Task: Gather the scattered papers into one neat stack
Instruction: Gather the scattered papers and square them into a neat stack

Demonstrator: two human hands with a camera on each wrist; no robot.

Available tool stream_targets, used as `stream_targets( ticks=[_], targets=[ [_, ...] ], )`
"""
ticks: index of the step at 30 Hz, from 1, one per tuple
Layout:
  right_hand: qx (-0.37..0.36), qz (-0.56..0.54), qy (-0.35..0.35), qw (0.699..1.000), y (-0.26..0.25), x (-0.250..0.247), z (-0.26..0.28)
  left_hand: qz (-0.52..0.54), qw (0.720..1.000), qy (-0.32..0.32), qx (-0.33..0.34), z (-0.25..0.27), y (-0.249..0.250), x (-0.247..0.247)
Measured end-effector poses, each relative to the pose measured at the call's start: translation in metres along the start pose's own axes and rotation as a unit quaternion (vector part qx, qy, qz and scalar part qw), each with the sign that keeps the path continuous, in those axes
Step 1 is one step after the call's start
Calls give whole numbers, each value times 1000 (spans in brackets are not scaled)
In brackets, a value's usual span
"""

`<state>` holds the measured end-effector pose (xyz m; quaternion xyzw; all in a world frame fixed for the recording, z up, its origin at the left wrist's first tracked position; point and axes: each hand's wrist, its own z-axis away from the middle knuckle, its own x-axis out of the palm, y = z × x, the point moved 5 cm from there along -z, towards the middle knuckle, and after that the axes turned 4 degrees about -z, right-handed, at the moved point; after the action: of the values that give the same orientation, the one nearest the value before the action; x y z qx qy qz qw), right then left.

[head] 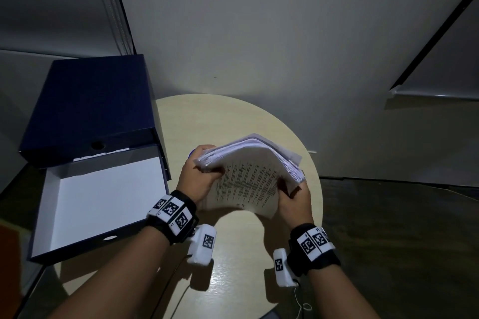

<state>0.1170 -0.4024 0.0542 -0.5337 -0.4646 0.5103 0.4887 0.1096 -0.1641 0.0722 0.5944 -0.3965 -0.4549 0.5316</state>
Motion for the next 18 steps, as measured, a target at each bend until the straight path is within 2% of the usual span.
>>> stream_targets(
  ticks=[2,4,6,8,9,10,11,12,14,16,18],
  targets=[
    [-38,67,23,997,-10,-7,-6,-10,1000,21,12,0,7,-1],
    [-92,156,37,983,-29,-16,-15,-87,990,79,82,1,27,-8],
    [-152,273,15,950,-53,-17,-24,-250,946,94,185,2,55,-5],
    [-213,374,-41,902,-77,-8,-27,-402,884,28,236,-1,70,14],
    [-243,417,-69,873,-87,-1,-26,-420,875,-17,241,-3,71,24],
    [-269,450,-90,847,-93,6,-26,-399,886,-50,231,-6,68,29],
    [-287,469,-106,828,-97,9,-25,-344,914,-71,202,-9,63,30],
    [-297,479,-121,817,-99,11,-24,-286,942,-75,159,-13,57,28],
    [-292,481,-148,813,-96,9,-23,-192,973,-86,92,-16,46,21],
    [-280,480,-174,813,-89,7,-21,-140,978,-140,60,-13,38,22],
    [-284,452,-185,825,-80,6,-18,-178,967,-168,72,-7,30,28]
  ],
)
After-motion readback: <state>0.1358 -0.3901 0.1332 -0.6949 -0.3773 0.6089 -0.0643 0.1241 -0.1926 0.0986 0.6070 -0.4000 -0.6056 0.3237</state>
